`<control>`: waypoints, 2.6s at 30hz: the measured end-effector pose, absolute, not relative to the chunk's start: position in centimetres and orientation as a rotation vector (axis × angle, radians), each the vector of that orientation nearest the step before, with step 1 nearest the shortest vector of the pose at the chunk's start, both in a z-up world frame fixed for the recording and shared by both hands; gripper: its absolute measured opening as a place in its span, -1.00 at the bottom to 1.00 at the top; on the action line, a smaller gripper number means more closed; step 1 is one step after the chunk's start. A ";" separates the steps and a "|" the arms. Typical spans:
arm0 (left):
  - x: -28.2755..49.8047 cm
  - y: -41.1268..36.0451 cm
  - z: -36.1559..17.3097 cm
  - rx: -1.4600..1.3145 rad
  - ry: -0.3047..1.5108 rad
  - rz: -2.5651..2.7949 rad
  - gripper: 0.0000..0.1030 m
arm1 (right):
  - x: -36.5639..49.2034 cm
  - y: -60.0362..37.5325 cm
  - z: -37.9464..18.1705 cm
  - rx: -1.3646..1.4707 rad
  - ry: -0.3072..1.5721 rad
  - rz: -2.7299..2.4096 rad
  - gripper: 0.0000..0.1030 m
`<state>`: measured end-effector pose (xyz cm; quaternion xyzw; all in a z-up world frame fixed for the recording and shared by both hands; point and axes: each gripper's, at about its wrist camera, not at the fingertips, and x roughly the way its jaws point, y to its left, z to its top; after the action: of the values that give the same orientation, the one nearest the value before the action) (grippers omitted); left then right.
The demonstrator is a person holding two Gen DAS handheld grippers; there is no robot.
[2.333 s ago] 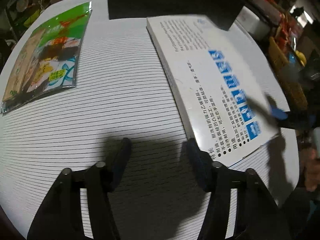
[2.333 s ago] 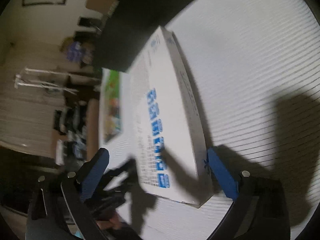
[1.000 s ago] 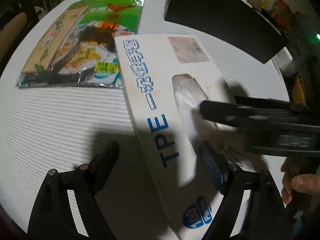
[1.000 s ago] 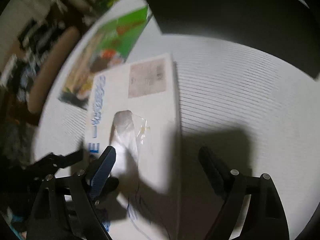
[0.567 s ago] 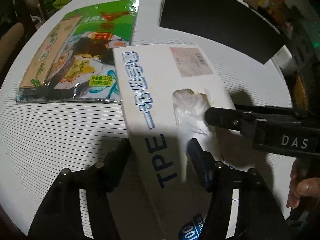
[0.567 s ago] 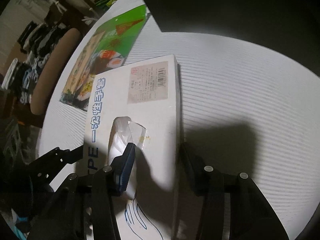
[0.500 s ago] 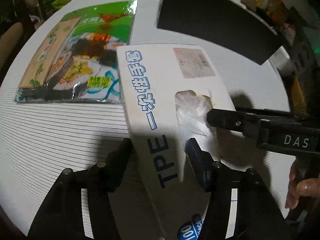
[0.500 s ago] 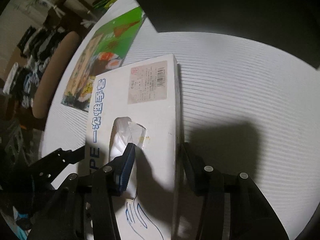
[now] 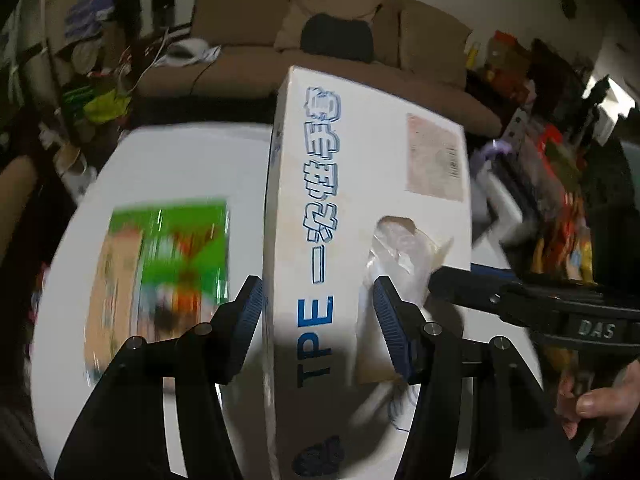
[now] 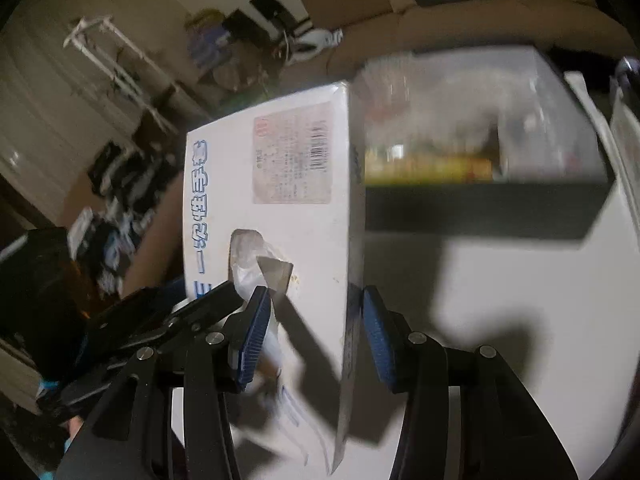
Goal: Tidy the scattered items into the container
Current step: 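Carry the white TPE card over the black box with the left tool, then release the card into the box and move the left tool to the seaweed package, then grasp the green seaweed package end with the left tool while right tool grips it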
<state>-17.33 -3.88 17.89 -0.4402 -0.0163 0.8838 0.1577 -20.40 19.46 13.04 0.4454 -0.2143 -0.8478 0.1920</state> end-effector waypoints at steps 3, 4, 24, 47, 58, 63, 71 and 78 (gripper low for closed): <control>-23.8 -2.1 20.0 -1.288 0.008 2.512 0.03 | -26.4 21.4 15.4 1.269 -0.630 -2.388 -0.06; -25.9 -1.5 20.2 -1.303 0.014 2.508 0.03 | -28.4 21.8 15.8 1.276 -0.641 -2.392 -0.06; -45.2 5.5 6.5 -1.625 0.320 2.447 0.20 | -46.3 23.1 4.1 1.594 -0.563 -2.412 -0.10; -47.6 2.6 8.3 -1.653 0.331 2.550 0.19 | -48.1 22.9 4.7 1.572 -0.425 -2.460 0.11; -30.2 -11.8 14.6 -1.348 0.247 2.552 0.70 | -32.7 25.6 14.2 1.197 -0.393 -2.372 0.62; -23.6 -21.6 9.9 -1.542 0.128 2.601 0.71 | -24.3 25.0 14.2 1.170 -0.345 -2.345 0.64; -17.3 -32.6 3.2 -1.732 -0.266 2.628 0.71 | -19.2 17.2 5.1 1.299 -0.447 -2.214 0.65; -18.3 -35.7 0.5 -1.738 -0.457 2.601 0.71 | -22.1 7.4 -1.6 1.358 -0.476 -2.161 0.64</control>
<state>-18.31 -35.66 0.50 -0.5497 -0.1446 0.8227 -0.0099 -22.13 7.39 -1.55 0.5036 -0.1767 -0.8016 0.2694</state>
